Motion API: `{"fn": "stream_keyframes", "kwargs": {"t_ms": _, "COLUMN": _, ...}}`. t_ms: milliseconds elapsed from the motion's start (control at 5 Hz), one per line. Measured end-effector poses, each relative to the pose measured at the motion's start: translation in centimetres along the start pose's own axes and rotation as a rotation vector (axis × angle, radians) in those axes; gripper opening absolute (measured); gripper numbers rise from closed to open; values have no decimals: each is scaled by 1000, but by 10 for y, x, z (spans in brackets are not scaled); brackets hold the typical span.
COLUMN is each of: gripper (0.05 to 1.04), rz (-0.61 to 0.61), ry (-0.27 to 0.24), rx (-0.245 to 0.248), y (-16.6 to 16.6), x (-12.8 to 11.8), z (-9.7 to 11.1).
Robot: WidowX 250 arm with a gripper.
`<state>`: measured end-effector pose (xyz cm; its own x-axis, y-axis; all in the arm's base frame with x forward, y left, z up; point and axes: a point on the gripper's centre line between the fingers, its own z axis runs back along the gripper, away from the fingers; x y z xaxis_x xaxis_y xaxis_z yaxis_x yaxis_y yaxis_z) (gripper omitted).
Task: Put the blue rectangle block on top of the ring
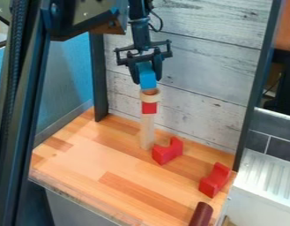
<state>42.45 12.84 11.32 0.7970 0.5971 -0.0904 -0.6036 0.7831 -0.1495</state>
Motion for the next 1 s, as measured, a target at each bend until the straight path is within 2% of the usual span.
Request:
{"fn": "stream_keyframes", "kwargs": {"t_ms": 400, "gripper": 589, "rz": -6, "ry": -1, "rx": 3, "y": -3, "x": -1, "z": -2}}
{"fn": "stream_keyframes", "kwargs": {"t_ms": 1000, "gripper": 589, "rz": -18, "ry": -10, "rx": 39, "y": -9, "x": -3, "z": -16}}
